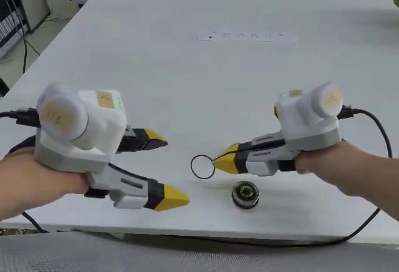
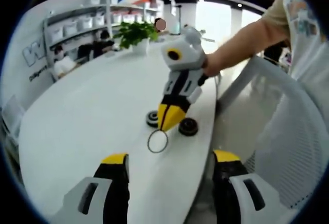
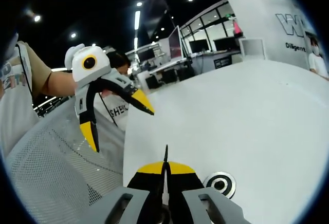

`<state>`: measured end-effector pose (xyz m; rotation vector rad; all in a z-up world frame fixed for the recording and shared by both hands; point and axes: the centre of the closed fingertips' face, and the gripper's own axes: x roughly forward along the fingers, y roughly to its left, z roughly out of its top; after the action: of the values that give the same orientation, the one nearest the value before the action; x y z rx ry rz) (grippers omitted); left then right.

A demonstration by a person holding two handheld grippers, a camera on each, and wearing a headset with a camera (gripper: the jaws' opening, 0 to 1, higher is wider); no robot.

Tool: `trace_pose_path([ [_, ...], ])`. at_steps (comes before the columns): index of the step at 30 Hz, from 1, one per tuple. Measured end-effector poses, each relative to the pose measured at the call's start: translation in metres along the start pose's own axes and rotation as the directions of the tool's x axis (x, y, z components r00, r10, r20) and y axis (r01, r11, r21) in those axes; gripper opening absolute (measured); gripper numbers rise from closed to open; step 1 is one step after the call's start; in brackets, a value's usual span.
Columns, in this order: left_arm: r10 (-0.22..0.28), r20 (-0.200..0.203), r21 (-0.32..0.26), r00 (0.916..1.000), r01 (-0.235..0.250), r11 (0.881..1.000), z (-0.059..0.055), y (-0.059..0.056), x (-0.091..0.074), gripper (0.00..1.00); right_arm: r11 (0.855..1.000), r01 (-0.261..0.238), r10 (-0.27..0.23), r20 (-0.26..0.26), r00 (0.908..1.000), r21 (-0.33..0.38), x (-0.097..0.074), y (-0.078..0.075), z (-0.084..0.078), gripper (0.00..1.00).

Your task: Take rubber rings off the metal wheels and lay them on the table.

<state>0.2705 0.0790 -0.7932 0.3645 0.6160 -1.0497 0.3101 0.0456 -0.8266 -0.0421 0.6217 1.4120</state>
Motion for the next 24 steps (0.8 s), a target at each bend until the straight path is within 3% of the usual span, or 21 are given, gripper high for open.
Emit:
trace_pose_path([
  [7, 0.011, -0.004, -0.007, 0.9999, -0.011, 1.0, -0.003, 0.003, -0.003, 0.66, 1.0, 0.0, 0.0, -0.022, 0.9998, -0.004, 0.007, 0.0, -0.005, 0.0],
  [17, 0.006, -0.008, -0.012, 0.9999, -0.006, 1.0, -0.005, 0.001, -0.003, 0.66, 0.997, 0.042, -0.048, -0.077, 0.9959, -0.068, 0.013, -0.005, -0.013, 0.0],
  [24, 0.012, -0.008, -0.022, 0.9999, -0.012, 1.0, -0.006, 0.001, -0.005, 0.66, 0.995, 0.055, -0.062, -0.079, 0.995, -0.087, 0.012, -0.008, -0.014, 0.05],
])
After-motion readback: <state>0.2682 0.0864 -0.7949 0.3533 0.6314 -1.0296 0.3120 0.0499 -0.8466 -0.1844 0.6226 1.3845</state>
